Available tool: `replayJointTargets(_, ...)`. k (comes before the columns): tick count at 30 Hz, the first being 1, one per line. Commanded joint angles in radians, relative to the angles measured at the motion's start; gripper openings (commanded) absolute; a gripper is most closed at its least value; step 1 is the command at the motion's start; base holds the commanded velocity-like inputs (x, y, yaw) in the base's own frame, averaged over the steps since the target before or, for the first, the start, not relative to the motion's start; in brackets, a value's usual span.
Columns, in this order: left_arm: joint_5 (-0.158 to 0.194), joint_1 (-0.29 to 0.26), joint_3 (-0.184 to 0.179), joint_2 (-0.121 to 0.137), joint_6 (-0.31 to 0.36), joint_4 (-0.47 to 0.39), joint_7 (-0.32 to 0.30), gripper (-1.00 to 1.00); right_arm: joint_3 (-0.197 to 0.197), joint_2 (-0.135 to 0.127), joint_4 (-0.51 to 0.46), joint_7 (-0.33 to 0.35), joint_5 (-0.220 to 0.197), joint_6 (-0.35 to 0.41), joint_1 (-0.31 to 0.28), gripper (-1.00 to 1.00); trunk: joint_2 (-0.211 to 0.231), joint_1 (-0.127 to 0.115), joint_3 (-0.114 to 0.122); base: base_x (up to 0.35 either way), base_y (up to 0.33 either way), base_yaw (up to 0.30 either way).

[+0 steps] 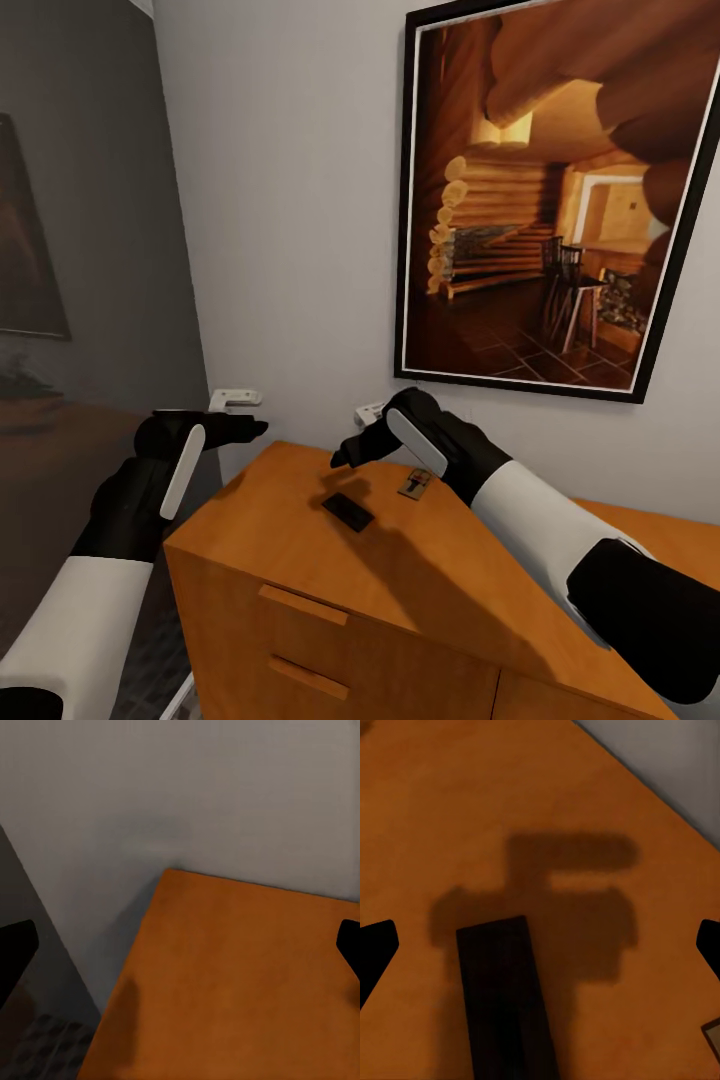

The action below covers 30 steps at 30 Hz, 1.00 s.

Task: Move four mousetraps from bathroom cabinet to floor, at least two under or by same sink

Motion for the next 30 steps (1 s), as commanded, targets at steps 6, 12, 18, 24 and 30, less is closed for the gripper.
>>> replayJointTargets(6, 0.002, -0.001, -0.001, 0.001, 0.004, 0.001, -0.001, 1.0, 0.002, -0.001, 0.0, 0.0, 0.0, 0.003, 0.003, 1.0, -0.001, 0.0, -0.001, 0.0, 0.0, 0.0)
replayJointTargets(12, 0.002, -0.001, -0.001, 0.001, 0.006, 0.001, 0.0, 1.0, 0.003, -0.002, -0.001, 0.0, 0.002, 0.003, 0.006, 1.0, -0.001, 0.0, -0.001, 0.0, 0.0, 0.0)
replayJointTargets(18, 0.0, -0.001, -0.001, 0.001, 0.01, 0.001, 0.001, 1.0, 0.003, -0.004, -0.019, 0.0, 0.005, 0.003, 0.007, 1.0, -0.001, 0.0, -0.001, 0.0, 0.0, 0.0)
replayJointTargets(24, -0.002, -0.001, -0.001, 0.001, 0.013, 0.001, 0.001, 1.0, 0.002, -0.006, -0.108, -0.002, 0.007, 0.003, 0.007, 1.0, -0.001, 0.0, -0.001, 0.0, 0.0, 0.0)
replayJointTargets(30, -0.003, -0.001, -0.001, 0.001, 0.013, 0.001, 0.001, 1.0, 0.003, -0.007, -0.131, -0.003, 0.007, 0.003, 0.007, 1.0, -0.001, 0.0, -0.001, 0.0, 0.0, 0.0)
